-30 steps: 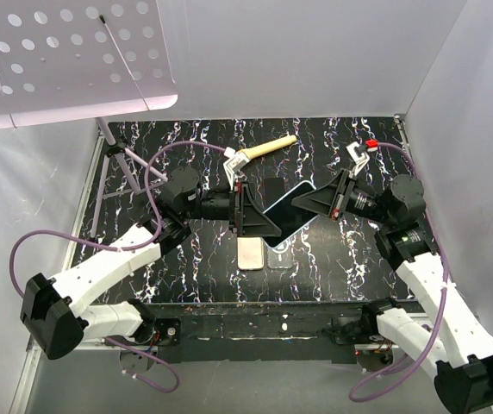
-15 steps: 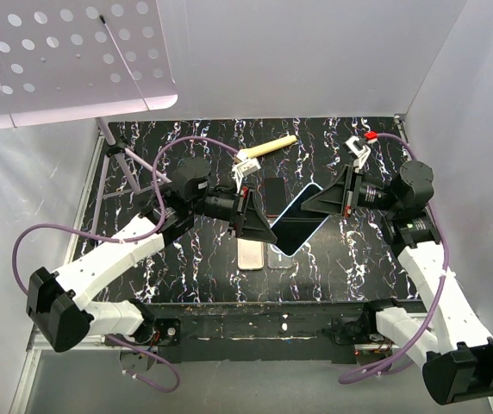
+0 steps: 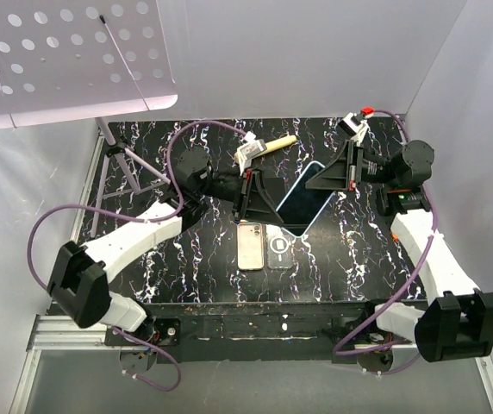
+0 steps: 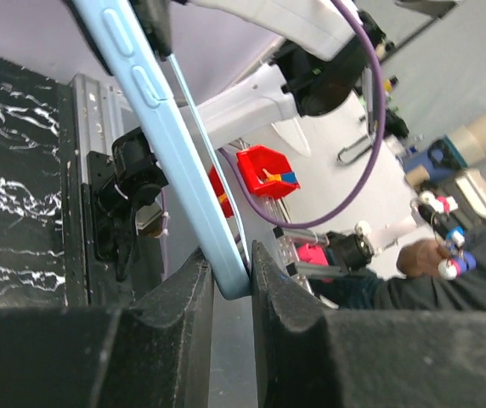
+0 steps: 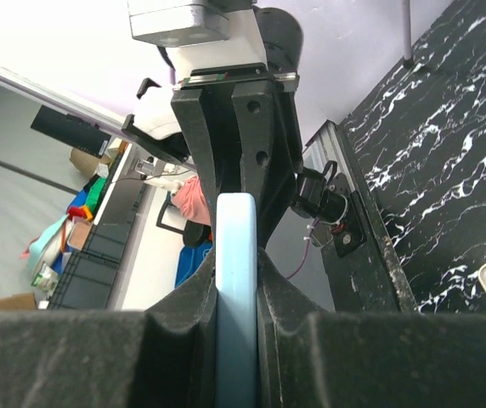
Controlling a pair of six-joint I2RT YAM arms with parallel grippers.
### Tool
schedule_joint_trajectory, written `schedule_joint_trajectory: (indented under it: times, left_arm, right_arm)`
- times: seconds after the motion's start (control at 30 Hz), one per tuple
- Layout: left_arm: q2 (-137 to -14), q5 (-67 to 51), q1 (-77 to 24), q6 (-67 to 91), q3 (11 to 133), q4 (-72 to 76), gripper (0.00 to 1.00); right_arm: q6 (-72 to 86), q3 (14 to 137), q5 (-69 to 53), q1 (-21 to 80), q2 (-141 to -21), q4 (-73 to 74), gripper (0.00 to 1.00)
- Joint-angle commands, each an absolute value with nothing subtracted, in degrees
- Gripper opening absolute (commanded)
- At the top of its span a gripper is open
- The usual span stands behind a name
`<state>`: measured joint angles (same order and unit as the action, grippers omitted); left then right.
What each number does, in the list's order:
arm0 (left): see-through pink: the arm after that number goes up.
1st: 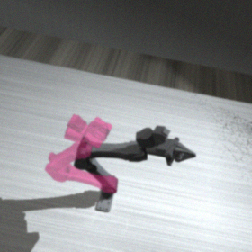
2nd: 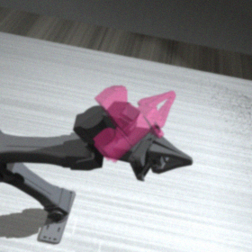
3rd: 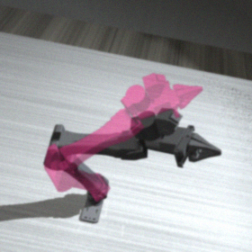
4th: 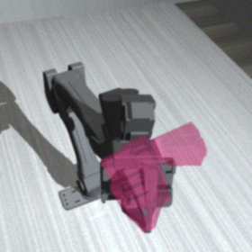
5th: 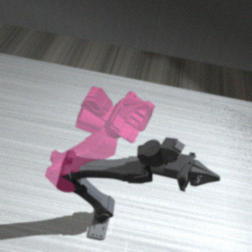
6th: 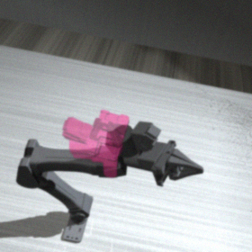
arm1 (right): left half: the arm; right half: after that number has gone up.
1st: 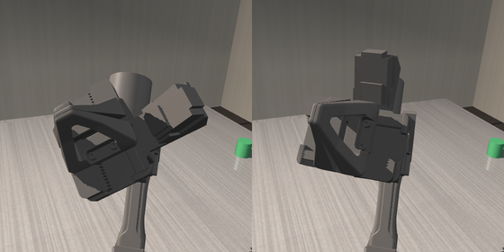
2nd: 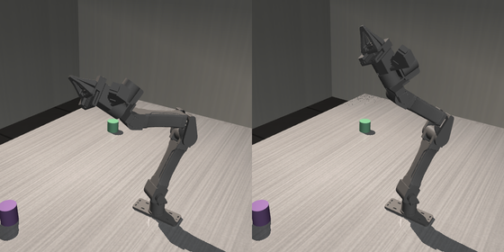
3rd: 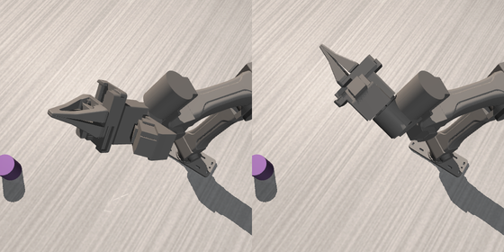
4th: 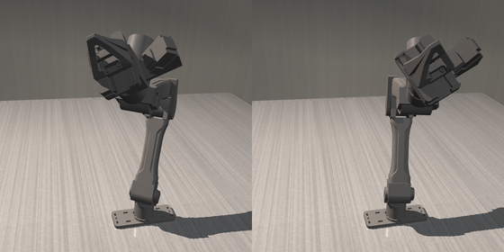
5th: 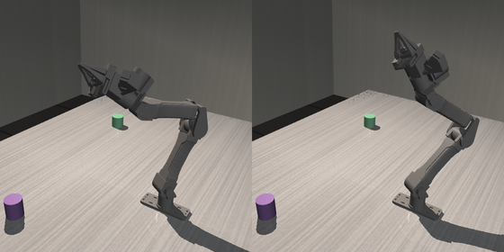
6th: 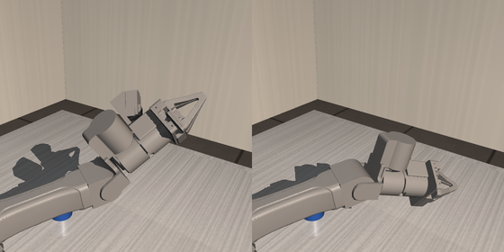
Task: Take the phone out of the phone case
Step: Adjust the phone, then remove the phone case at the center of the board.
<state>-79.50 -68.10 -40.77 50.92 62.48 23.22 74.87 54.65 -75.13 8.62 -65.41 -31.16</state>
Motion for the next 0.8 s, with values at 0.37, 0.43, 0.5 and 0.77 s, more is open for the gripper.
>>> schedule_joint_trajectory:
  times: [0.37,0.43,0.5,0.77]
  left_arm:
    - [-96.9,-78.9,-41.5,76.6,84.4,88.3,0.0]
    - [-97.3,-79.6,-41.4,75.6,85.9,88.2,0.0]
    - [-98.4,-80.4,-41.5,75.5,87.7,88.3,0.0]
    - [-98.6,-80.2,-42.2,71.9,88.9,86.4,0.0]
  right_arm:
    - [104.8,57.7,-67.7,10.4,-78.0,-62.8,0.01]
    - [105.0,58.1,-67.7,10.8,-79.1,-62.9,0.01]
    - [106.1,58.6,-67.2,11.2,-80.3,-64.5,0.01]
    - [111.4,61.4,-64.7,14.2,-84.5,-71.7,0.01]
